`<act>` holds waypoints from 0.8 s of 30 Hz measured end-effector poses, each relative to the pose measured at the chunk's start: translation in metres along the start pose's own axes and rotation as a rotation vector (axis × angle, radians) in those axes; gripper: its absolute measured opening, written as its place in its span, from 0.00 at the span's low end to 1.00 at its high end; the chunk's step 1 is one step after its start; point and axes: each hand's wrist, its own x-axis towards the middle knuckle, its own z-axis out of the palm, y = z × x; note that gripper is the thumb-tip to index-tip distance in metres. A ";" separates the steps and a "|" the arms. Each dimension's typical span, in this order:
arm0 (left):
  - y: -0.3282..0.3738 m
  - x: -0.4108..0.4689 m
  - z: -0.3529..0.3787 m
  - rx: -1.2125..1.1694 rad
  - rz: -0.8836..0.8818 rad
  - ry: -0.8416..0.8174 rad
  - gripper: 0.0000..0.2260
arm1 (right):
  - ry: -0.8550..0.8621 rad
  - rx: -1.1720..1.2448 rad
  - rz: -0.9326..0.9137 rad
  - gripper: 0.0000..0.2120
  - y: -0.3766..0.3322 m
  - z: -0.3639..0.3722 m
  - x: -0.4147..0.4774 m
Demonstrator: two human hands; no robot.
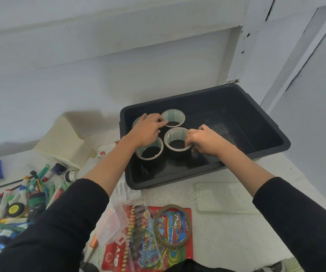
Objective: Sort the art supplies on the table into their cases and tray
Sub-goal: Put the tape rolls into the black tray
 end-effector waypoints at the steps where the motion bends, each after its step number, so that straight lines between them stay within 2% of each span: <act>1: 0.001 -0.005 -0.001 -0.006 -0.018 0.016 0.21 | 0.013 0.000 0.006 0.13 0.000 0.001 0.000; 6: 0.004 -0.031 -0.005 -0.035 -0.103 0.083 0.20 | -0.002 0.042 0.040 0.13 -0.004 -0.003 -0.001; 10: 0.003 -0.057 -0.015 -0.096 -0.193 0.119 0.18 | 0.011 0.226 0.020 0.11 -0.009 -0.008 -0.004; 13: -0.002 -0.083 -0.024 -0.154 -0.213 0.143 0.16 | 0.090 0.241 0.005 0.14 -0.016 -0.018 -0.008; 18: -0.012 -0.136 -0.032 -0.256 -0.297 0.242 0.13 | 0.308 0.285 -0.016 0.10 -0.045 -0.038 -0.020; 24: -0.017 -0.207 -0.043 -0.275 -0.329 0.202 0.12 | 0.453 0.405 -0.096 0.09 -0.124 -0.039 -0.044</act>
